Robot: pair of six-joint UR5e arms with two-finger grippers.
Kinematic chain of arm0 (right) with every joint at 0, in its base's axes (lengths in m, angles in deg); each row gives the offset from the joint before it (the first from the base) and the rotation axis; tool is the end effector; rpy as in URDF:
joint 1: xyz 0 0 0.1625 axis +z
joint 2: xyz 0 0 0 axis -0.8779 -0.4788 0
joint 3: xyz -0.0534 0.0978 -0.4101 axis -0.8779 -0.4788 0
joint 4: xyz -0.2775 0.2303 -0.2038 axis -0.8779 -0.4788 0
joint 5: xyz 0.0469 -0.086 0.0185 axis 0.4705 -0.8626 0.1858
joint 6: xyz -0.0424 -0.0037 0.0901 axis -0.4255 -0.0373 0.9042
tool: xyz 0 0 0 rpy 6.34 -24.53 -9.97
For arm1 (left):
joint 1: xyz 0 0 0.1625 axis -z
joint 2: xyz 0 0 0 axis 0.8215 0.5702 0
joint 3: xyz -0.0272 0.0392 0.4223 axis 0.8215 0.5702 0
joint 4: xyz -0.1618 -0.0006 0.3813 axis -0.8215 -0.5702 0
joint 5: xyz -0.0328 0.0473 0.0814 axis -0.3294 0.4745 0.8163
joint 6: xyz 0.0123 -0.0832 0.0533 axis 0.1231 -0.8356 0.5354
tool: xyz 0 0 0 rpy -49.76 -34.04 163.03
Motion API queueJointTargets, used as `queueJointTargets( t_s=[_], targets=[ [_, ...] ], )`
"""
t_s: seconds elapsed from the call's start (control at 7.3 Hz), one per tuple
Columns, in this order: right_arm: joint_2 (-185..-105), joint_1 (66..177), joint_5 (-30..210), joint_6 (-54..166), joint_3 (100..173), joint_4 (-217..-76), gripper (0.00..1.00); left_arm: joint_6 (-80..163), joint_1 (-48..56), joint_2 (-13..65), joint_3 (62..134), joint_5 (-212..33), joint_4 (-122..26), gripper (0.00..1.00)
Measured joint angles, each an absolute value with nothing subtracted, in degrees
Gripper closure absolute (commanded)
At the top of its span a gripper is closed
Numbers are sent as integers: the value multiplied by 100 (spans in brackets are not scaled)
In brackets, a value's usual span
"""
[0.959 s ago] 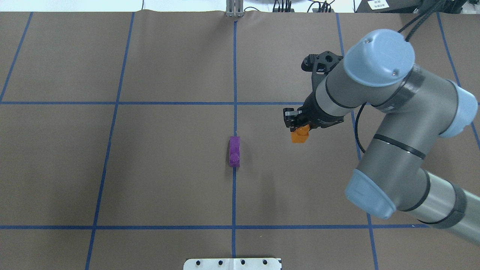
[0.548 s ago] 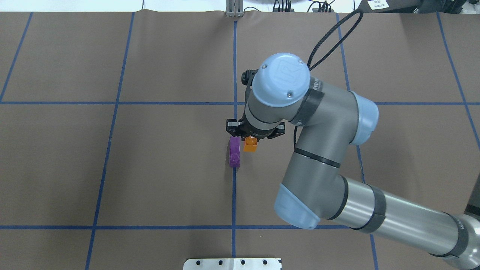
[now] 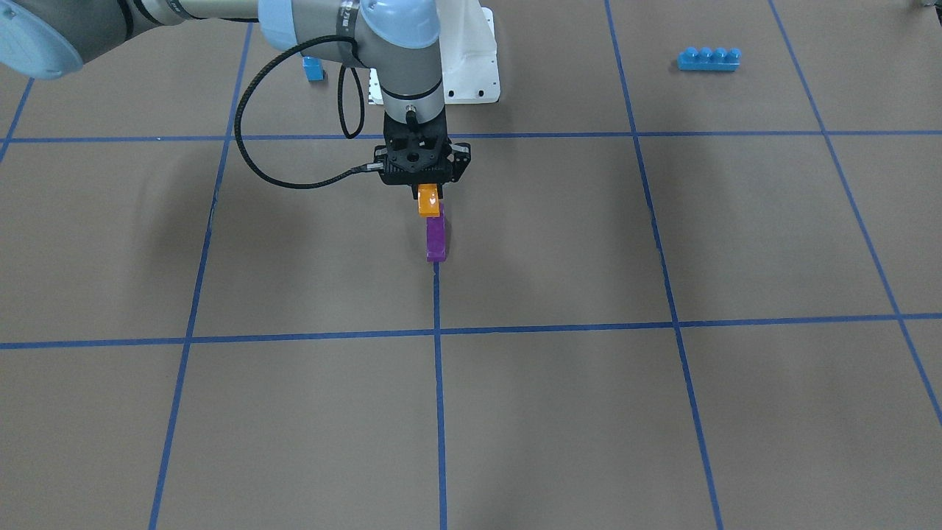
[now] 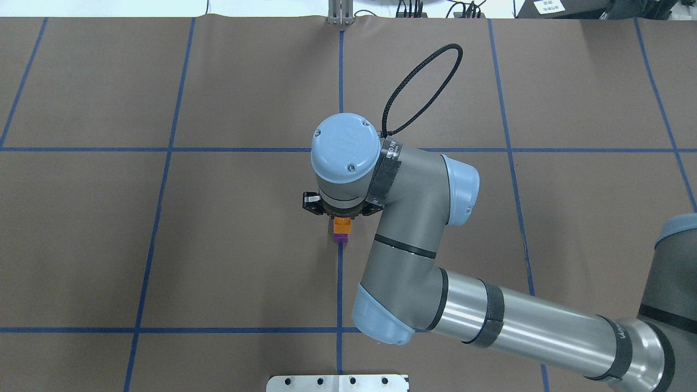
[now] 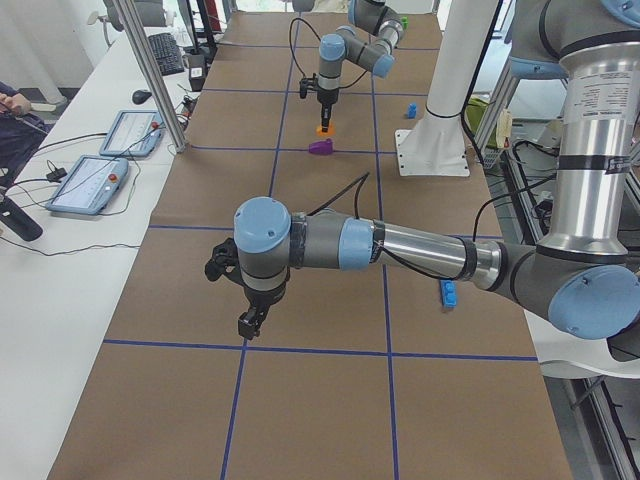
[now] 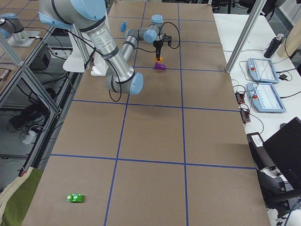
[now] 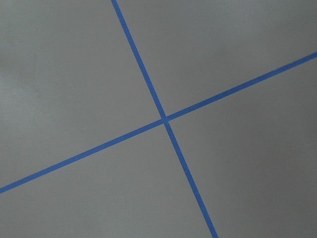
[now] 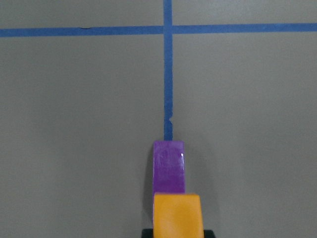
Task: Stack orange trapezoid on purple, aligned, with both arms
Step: 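Align the orange trapezoid above the purple one with the right gripper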
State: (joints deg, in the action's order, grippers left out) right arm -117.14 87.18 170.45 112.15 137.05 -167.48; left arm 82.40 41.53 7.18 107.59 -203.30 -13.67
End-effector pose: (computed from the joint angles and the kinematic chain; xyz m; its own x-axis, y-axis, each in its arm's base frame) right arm -0.5812 -0.4032 0.1456 0.7103 0.0231 0.7035 -0.0721 0.9966 0.0401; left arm -0.1201 -0.4827 0.5754 0.6830 0.3954 -0.6141 -0.2025 0.9103 0.3609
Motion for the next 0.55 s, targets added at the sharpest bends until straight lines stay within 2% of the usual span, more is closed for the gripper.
queueJointTargets(
  t_s=[0.55],
  targets=[
    [-11677,8637,16938,11233,13517,-16738,100,8234,4146,714,10764,-20330,-1366,0]
  ],
)
